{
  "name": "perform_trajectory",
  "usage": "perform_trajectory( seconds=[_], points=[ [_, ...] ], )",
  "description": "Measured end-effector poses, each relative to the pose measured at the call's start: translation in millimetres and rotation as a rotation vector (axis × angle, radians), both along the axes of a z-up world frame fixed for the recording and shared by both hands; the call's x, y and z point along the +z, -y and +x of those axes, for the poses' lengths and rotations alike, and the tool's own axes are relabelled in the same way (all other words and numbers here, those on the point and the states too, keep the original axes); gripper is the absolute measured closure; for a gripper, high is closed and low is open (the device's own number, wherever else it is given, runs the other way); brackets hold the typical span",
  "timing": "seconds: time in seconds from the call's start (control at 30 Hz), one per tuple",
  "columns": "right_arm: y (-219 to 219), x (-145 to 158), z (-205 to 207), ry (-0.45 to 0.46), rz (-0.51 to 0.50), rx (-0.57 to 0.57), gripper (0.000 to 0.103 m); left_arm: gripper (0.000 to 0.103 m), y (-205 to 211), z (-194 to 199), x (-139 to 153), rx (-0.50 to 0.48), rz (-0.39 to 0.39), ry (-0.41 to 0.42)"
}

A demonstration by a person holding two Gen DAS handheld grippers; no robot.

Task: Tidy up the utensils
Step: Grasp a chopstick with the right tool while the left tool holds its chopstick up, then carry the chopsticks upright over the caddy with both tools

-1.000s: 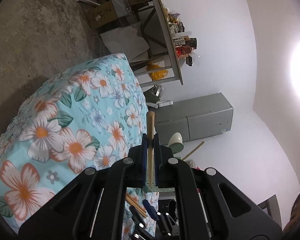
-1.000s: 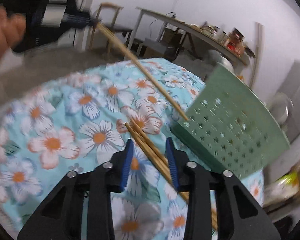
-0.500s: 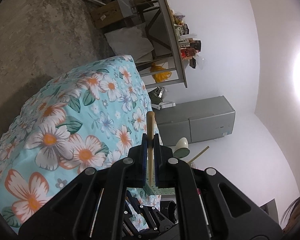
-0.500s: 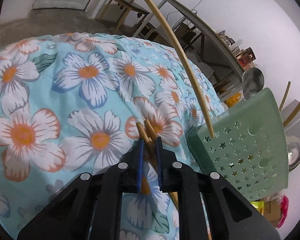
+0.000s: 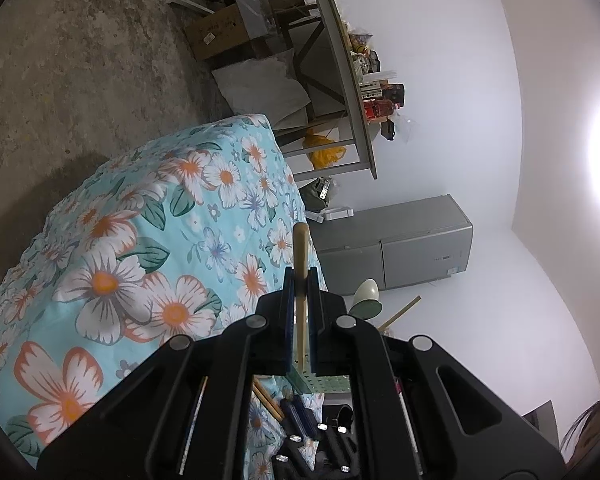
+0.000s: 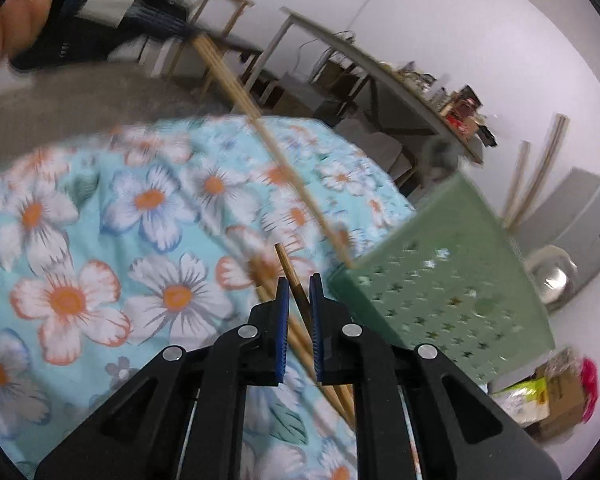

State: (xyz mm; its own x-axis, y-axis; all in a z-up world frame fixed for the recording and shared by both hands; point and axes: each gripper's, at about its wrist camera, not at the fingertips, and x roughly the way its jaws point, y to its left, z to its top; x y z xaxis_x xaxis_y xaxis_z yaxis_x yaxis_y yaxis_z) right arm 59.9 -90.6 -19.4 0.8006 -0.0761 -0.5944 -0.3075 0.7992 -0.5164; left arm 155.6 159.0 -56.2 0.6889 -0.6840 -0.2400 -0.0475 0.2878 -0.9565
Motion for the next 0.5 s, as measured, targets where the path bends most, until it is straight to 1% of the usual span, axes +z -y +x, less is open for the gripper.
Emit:
perform_trajectory(
  seconds=[0.07,0.2,0.27,0.3,0.37,0.4,0.5],
  points=[
    [9.7,16.5,-5.1,0.018,0.062,-0.017,0.093,0.099,0.1,-0.4,1.1,0.003,0.003,0.003],
    [46.3,59.1,-18.1,0.060,0.244,-0.069,0.093,0.099,1.4,-1.6,3.5,0.007,0.005,0.005],
    [72.7,79.6,-21.6,0.058,0.382,-0.085,0.093,0.099,3.3,-2.7,6.2,0.007,0.009,0.010],
    [95.1,92.8,-24.0,0.048,0.507,-0.096,0.093,0.099,4.4,-3.6,7.6,0.006,0.011,0.014],
    [125.7,102.9,-24.0,0.036,0.650,-0.115,0.095,0.099,5.2,-5.1,9.6,0.006,0.013,0.020],
    [147.3,108.0,-25.0,0.028,0.751,-0.127,0.096,0.099,5.9,-5.9,10.6,0.005,0.015,0.025],
    [188.8,114.5,-23.7,0.020,0.933,-0.159,0.097,0.099,6.9,-7.5,14.0,0.001,0.024,0.038]
  ],
)
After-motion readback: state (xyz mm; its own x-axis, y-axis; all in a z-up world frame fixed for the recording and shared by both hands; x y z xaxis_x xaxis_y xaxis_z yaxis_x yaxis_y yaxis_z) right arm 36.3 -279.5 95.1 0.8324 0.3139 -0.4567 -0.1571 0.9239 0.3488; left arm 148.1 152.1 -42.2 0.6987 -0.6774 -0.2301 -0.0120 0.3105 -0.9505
